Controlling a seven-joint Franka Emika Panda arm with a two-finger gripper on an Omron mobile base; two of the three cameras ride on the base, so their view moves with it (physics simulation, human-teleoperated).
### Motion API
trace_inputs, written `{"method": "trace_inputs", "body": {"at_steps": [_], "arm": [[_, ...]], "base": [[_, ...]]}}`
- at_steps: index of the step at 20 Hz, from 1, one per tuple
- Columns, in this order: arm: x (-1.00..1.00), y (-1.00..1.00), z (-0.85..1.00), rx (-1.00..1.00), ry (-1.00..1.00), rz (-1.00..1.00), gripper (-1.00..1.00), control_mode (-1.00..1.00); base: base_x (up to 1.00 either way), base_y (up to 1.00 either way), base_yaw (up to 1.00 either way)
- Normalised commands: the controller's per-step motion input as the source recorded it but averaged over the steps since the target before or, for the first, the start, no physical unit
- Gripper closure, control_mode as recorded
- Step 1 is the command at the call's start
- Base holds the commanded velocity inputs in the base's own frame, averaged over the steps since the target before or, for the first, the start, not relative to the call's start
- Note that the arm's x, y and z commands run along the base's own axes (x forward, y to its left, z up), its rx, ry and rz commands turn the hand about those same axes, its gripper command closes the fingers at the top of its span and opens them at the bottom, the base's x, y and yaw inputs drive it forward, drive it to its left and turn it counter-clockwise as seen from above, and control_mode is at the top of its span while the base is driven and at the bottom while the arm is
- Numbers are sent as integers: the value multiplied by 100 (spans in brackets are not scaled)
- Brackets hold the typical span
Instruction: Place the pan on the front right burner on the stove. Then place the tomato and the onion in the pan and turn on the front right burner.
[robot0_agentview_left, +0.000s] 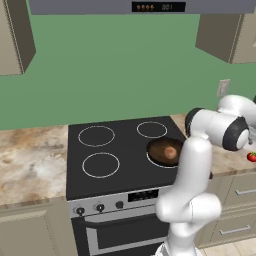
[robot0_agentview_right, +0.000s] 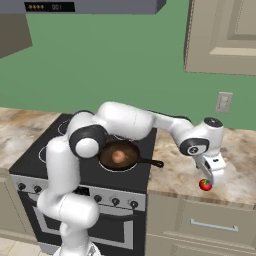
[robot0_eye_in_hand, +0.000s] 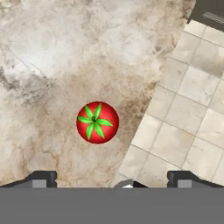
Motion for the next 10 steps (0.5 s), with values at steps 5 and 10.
{"method": "trace_inputs", "body": {"at_steps": [5, 10], "arm": [[25, -16, -15, 6, 0, 14, -100, -100], [0, -6, -35, 1, 2, 9, -100, -100]], "base": [[0, 0, 0], [0, 0, 0]]}}
